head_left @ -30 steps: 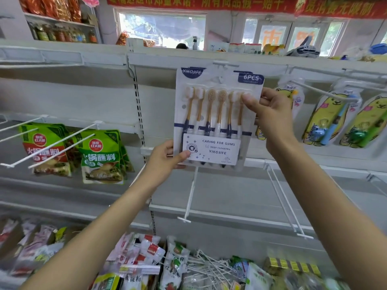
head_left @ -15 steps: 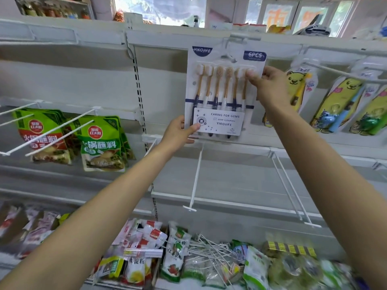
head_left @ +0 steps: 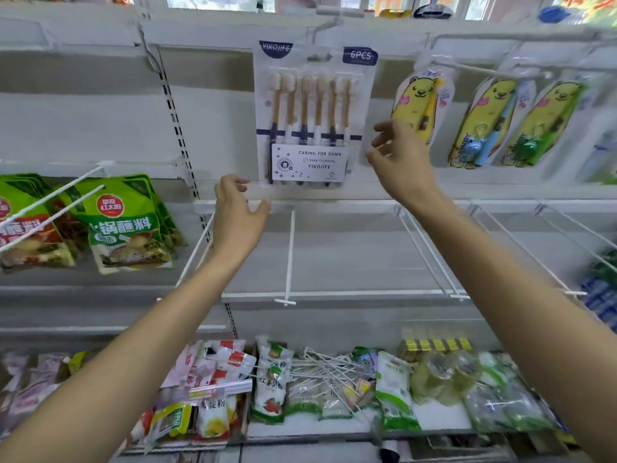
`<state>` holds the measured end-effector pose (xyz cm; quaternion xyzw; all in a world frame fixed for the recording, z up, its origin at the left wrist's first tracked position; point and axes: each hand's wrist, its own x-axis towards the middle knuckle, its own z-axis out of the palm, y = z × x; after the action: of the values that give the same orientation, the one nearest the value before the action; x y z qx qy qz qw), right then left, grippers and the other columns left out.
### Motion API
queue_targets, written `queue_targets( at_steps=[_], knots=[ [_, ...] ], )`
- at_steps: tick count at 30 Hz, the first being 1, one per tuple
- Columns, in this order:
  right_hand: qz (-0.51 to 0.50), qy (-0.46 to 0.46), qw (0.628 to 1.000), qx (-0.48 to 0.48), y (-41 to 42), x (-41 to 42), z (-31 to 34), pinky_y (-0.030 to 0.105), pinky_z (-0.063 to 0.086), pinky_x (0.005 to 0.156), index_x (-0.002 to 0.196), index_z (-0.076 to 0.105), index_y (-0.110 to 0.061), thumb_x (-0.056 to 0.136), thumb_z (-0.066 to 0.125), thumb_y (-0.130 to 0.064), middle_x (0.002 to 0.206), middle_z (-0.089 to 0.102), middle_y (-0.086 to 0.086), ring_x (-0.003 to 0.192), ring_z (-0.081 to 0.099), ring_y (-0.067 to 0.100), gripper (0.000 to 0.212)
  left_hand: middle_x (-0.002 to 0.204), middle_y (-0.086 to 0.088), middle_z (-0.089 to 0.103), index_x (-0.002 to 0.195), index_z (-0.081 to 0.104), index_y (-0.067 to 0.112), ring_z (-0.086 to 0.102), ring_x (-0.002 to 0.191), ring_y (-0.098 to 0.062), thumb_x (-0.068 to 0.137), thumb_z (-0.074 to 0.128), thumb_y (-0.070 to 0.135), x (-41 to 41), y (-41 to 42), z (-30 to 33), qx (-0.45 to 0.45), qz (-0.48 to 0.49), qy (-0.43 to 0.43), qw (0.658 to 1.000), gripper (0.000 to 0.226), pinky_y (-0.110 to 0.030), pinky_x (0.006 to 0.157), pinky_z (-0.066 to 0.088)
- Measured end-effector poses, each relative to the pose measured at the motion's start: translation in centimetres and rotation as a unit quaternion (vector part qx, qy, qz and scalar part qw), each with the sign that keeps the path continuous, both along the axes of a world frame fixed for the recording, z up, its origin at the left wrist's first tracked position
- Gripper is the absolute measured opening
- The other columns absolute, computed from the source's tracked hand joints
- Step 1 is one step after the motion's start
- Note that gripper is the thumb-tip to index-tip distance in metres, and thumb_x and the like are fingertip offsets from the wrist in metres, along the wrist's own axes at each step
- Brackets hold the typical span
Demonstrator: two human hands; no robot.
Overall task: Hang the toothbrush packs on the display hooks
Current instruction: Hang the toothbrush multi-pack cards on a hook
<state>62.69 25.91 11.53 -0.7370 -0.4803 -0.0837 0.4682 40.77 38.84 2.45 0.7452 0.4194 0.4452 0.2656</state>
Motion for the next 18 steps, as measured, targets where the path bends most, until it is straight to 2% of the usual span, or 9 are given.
queue_targets(
  at_steps=[3,6,11,15,18],
  knots=[
    [0.003,-0.106,0.994,-0.033,-3.8,0.1,-2.2,0.037,0.054,0.085,0.122,0.058,-0.011,0.093,0.062,-0.016,0.108,0.064,0.004,0.094,0.061,0.016,0.03,0.126,0.0,0.048,0.124,0.046,0.018,0.054,0.109,-0.018,0.09,0.064,0.025,0.0,-2.3,0.0,0.092,-0.037,0.055,0.994,0.04,-0.034,0.086,0.047],
    [-0.001,-0.168,0.983,-0.072,-8.2,0.7,-3.9,0.039,0.052,0.087,0.123,0.06,-0.013,0.093,0.062,-0.018,0.114,0.064,0.004,0.1,0.062,0.019,0.031,0.128,0.002,0.05,0.125,0.052,0.023,0.049,0.119,-0.019,0.091,0.062,0.028,1.0,-5.1,0.9,0.168,-0.089,0.107,0.976,0.035,-0.039,0.097,0.045],
    [-0.028,-0.185,0.975,-0.116,-15.8,2.5,-5.6,0.044,0.051,0.09,0.127,0.059,-0.012,0.093,0.061,-0.017,0.122,0.062,0.006,0.113,0.059,0.027,0.034,0.133,-0.001,0.051,0.133,0.05,0.022,0.045,0.125,-0.023,0.087,0.062,0.033,4.7,-10.8,1.8,0.263,-0.16,0.178,0.935,0.049,-0.042,0.102,0.041],
    [-0.064,-0.2,0.967,-0.147,-22.5,4.9,-6.7,0.047,0.051,0.091,0.132,0.056,-0.013,0.094,0.061,-0.02,0.13,0.059,0.008,0.12,0.054,0.032,0.039,0.131,-0.002,0.051,0.135,0.049,0.024,0.047,0.122,-0.026,0.084,0.058,0.04,9.0,-16.4,1.6,0.287,-0.228,0.206,0.907,0.054,-0.048,0.099,0.044],
    [-0.095,-0.211,0.957,-0.176,-28.3,7.1,-7.1,0.045,0.05,0.091,0.137,0.053,-0.013,0.095,0.061,-0.023,0.135,0.056,0.008,0.124,0.051,0.032,0.043,0.132,-0.002,0.051,0.136,0.05,0.025,0.049,0.121,-0.026,0.083,0.058,0.042,12.8,-21.2,1.3,0.306,-0.253,0.217,0.892,0.057,-0.046,0.098,0.044]
  ],
)
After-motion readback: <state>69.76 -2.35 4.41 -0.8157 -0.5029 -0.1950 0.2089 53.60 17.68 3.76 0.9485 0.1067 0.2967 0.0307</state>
